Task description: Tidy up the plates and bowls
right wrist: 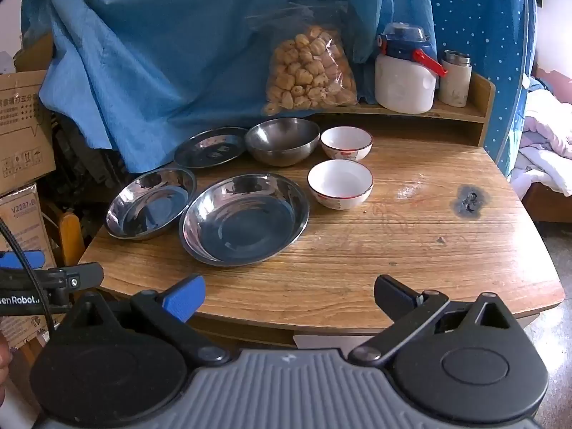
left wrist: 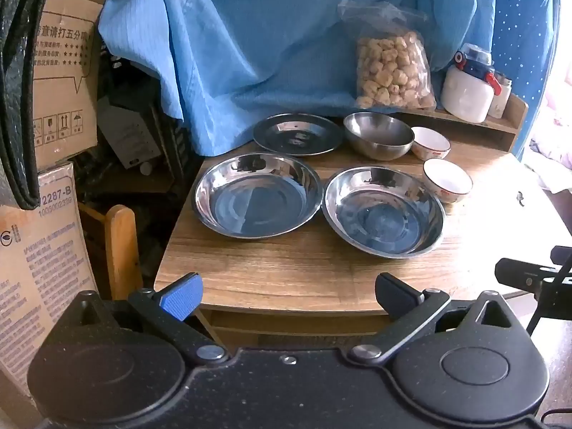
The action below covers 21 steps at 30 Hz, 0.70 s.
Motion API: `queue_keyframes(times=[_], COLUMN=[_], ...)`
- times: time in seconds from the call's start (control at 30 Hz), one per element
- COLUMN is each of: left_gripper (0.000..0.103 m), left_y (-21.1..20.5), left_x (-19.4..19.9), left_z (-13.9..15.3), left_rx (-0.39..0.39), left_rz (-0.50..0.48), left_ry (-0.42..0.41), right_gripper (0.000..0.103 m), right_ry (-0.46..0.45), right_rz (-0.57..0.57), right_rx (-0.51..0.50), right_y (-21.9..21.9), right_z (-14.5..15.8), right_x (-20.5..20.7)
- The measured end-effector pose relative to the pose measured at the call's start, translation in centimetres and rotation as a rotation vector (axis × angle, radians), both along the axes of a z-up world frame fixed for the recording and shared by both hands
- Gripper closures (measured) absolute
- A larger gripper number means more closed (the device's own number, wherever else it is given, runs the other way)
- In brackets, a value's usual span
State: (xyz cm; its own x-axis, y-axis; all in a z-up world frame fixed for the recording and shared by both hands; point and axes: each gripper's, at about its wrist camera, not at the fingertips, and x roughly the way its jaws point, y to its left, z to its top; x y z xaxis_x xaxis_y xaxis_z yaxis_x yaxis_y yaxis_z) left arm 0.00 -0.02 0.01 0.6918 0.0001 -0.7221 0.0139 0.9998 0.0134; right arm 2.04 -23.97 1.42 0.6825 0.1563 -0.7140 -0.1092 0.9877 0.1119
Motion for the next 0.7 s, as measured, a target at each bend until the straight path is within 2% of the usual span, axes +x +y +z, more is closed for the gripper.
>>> queue_keyframes(times=[0.7], left_gripper=[0.001], left_y=[0.12], left_x=[0.03], left_z=[0.26], left_rx=[0.006], left_rz=[0.020], left_ry=[0.010], right_gripper=[0.000], right_ry=[-0.013], right_rz=[-0.009], right_rx=[0.017], right_y=[-0.88], right_z=[0.28], right_x=[-0.08])
